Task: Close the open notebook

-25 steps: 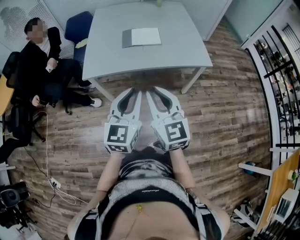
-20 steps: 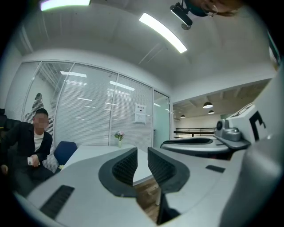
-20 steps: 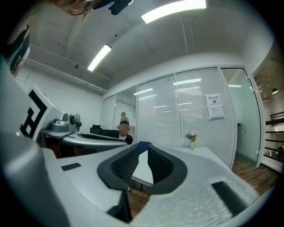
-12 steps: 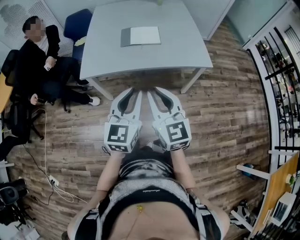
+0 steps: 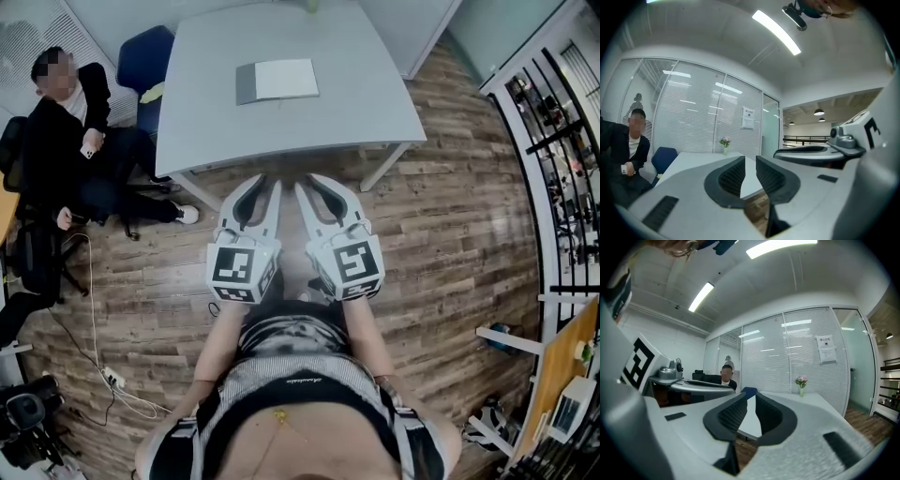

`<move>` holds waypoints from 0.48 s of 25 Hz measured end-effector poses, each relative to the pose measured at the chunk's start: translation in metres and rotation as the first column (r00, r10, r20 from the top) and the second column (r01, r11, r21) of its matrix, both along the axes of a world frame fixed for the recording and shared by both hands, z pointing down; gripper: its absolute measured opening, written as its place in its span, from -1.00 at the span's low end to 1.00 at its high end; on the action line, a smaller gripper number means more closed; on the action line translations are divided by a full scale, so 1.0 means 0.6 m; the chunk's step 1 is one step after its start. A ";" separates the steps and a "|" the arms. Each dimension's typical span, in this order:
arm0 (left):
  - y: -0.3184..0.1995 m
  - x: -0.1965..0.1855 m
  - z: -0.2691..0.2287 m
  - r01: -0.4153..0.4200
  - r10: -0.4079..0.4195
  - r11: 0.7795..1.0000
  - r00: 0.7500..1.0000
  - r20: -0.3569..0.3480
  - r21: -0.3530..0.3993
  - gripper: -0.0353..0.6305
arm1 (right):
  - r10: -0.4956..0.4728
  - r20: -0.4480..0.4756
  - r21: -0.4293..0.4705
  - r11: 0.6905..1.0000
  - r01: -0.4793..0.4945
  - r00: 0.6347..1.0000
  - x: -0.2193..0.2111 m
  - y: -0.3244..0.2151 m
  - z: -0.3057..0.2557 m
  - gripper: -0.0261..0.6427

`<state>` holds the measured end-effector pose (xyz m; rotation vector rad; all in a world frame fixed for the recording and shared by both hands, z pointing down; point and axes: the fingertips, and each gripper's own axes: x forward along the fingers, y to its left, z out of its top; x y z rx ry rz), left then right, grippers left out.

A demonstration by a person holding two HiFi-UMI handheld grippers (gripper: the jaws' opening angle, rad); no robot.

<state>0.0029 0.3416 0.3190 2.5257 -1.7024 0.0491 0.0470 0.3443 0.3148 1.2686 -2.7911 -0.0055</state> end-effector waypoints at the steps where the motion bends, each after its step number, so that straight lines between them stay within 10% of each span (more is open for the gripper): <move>1: -0.013 -0.006 0.001 -0.005 0.005 1.000 1.000 0.000 -0.001 -0.76 | 0.003 0.000 -0.001 1.000 -0.003 1.000 -0.006 -0.012 0.001 -0.76; 12: -0.150 -0.076 0.002 -0.076 0.075 0.997 0.997 -0.012 -0.017 -0.76 | 0.056 0.009 -0.008 0.998 -0.056 0.998 -0.088 -0.150 -0.001 -0.76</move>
